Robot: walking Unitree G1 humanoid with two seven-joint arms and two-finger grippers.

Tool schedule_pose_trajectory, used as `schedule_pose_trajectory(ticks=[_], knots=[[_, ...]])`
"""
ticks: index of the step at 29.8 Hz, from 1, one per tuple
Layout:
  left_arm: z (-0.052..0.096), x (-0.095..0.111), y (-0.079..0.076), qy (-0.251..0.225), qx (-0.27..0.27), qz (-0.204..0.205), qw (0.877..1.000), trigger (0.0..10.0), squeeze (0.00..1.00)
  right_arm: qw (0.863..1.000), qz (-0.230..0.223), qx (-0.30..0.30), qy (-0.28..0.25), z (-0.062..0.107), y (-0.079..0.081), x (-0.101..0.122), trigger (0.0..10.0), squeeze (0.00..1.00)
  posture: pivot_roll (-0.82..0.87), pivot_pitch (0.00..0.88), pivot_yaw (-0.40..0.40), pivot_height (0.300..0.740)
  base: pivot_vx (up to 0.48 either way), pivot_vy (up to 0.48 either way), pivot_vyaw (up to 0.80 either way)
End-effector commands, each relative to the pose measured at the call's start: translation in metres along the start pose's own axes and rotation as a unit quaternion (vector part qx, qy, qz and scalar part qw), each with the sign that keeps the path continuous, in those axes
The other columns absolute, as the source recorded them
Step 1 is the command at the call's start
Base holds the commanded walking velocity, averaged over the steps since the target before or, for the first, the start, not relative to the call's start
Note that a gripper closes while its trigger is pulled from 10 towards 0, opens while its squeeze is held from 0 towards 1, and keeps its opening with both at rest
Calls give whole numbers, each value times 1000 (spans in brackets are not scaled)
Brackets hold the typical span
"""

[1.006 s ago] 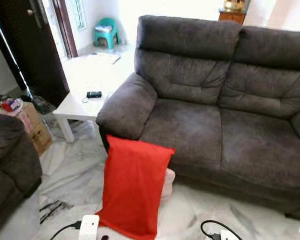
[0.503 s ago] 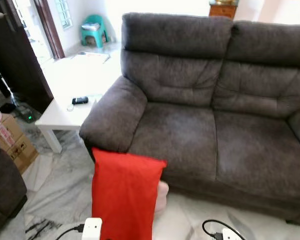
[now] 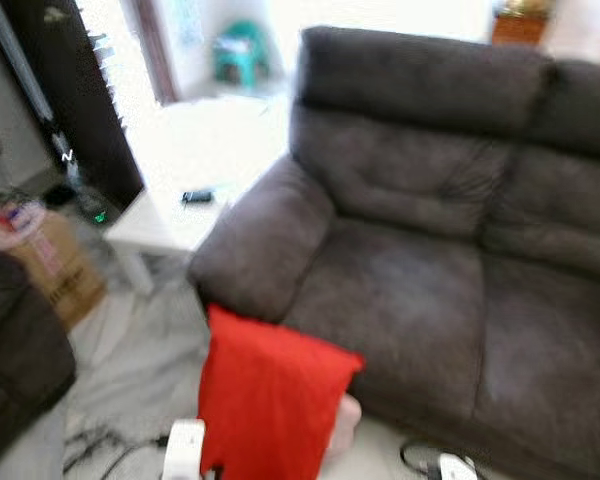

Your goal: Move the pillow to the sofa from floor

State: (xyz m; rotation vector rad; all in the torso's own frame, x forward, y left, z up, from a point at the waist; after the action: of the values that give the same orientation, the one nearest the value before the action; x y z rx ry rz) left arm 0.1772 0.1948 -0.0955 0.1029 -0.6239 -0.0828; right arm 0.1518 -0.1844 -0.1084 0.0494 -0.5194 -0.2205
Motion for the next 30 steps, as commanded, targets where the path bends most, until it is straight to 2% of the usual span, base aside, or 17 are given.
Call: schedule_pose_trajectory(ticks=[1,8,16,18,20,24,25,26,27,28,29,30], knots=[[1,-5,-4,11,-7,2,1000,10000,0,1000,0,-3,14,2,-2,-9,10000,0,87,0,-40,740,0,0,800],[0,-4,-3,10,-6,3,1000,10000,0,1000,2,-3,14,1,-2,-9,10000,0,88,0,-41,740,0,0,782],[1,-3,-1,3,2,-4,1000,10000,0,1000,-30,-3,-7,2,0,-7,10000,0,81,0,-36,740,0,0,0],[1,-1,0,-7,12,-2,1000,10000,0,999,-36,-4,-19,2,0,-6,10000,0,84,0,-37,740,0,0,0],[2,4,5,-39,47,1,998,10000,0,998,-44,-2,-52,3,0,0,10000,0,89,0,-37,740,0,0,0],[4,9,7,-73,68,3,995,10000,0,996,-45,5,-81,3,1,6,10000,0,88,0,-36,740,0,0,0],[2,35,21,-119,81,-1,990,10000,0,995,-44,7,-92,4,2,8,10000,0,88,0,-34,740,0,0,0],[4,75,42,-189,98,-10,977,10000,0,993,-43,9,-107,5,2,11,10000,0,88,0,-33,740,0,0,0],[4,75,42,-189,98,-10,977,10000,0,993,-43,9,-107,5,2,11,10000,0,88,0,-33,740,0,0,0],[7,98,50,-231,111,-13,967,10000,0,991,-47,11,-124,5,3,13,10000,0,84,0,-29,740,0,0,0],[12,114,56,-269,123,-10,955,10000,0,982,-42,18,-181,5,2,46,10000,0,80,0,-27,740,0,0,0],[12,114,56,-269,123,-10,955,10000,0,982,-42,18,-181,5,2,46,10000,0,80,0,-27,740,0,0,0]])
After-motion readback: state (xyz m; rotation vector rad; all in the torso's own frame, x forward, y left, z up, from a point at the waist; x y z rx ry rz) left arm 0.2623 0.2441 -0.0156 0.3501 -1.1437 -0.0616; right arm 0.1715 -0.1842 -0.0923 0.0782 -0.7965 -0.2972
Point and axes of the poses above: a point about 5 cm out from each wrist's last joint towards the gripper, its own z axis pointing back from the gripper into the wrist, its own x axis along the axis of the wrist's last joint, y = z × x, the point moved 1 cm from there along -z, pointing out of the wrist towards the gripper, and after that the axes turned 5 degrees about -z, right-handed, at the moved point
